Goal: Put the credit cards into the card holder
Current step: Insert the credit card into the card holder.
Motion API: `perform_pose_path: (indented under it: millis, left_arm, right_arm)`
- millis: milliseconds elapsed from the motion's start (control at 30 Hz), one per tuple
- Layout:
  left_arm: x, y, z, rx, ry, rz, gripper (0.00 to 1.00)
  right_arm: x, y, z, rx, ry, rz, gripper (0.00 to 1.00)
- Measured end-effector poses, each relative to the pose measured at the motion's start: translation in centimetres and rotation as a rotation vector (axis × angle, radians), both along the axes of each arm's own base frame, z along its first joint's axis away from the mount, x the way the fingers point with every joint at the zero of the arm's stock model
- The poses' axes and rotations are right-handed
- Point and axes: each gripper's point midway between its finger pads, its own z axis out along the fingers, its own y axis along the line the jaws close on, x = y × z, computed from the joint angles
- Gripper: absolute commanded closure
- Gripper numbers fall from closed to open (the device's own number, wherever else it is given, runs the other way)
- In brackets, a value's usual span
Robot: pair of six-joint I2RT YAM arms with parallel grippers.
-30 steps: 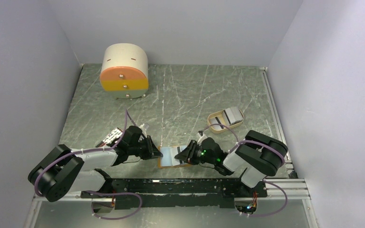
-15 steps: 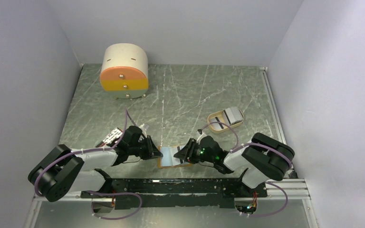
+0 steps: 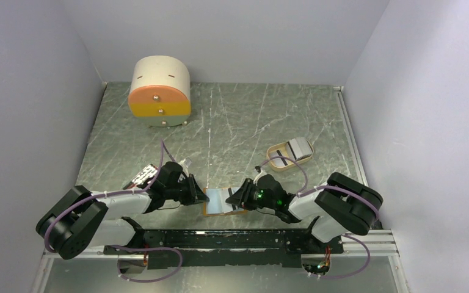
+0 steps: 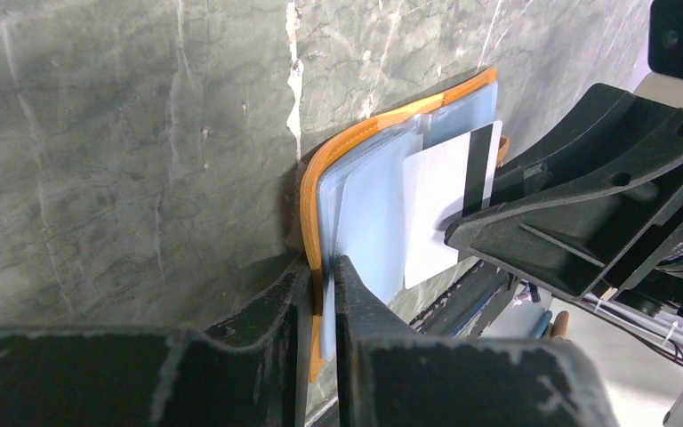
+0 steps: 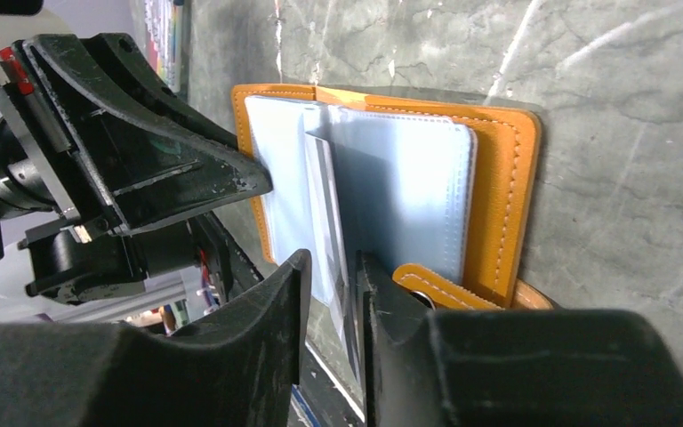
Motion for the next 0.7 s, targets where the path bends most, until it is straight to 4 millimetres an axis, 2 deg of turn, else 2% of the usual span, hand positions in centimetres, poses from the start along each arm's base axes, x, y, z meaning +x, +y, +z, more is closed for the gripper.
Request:
perform_pose_path:
  millis: [200,267,467,700]
  left_arm:
    - [-0.01,-0.01,-0.01,0.000,0.001,-0.001,0.83]
    - [-0.01,-0.02,-0.01,-0.001,0.000,-0.001,0.87]
    - [-0.06,-0.36,-0.05,-0.019,0.004,-0.003,0.90]
    - [-0.21,-0.64,0.05,-0.030,0.008,-0.010,0.83]
  right_arm:
    - [-0.06,-0.11,-0.50,0.000,0.011,-0.007,0.94]
    - [-0.04,0.11,-0.46,0.022,0.014,-0.008,0.99]
    - [0.12,0.76,-0.25,0.096,0.017,-0.017,1.00]
    - [0.24,0.23,-0.10,0.099,0.001,-0.040,1.00]
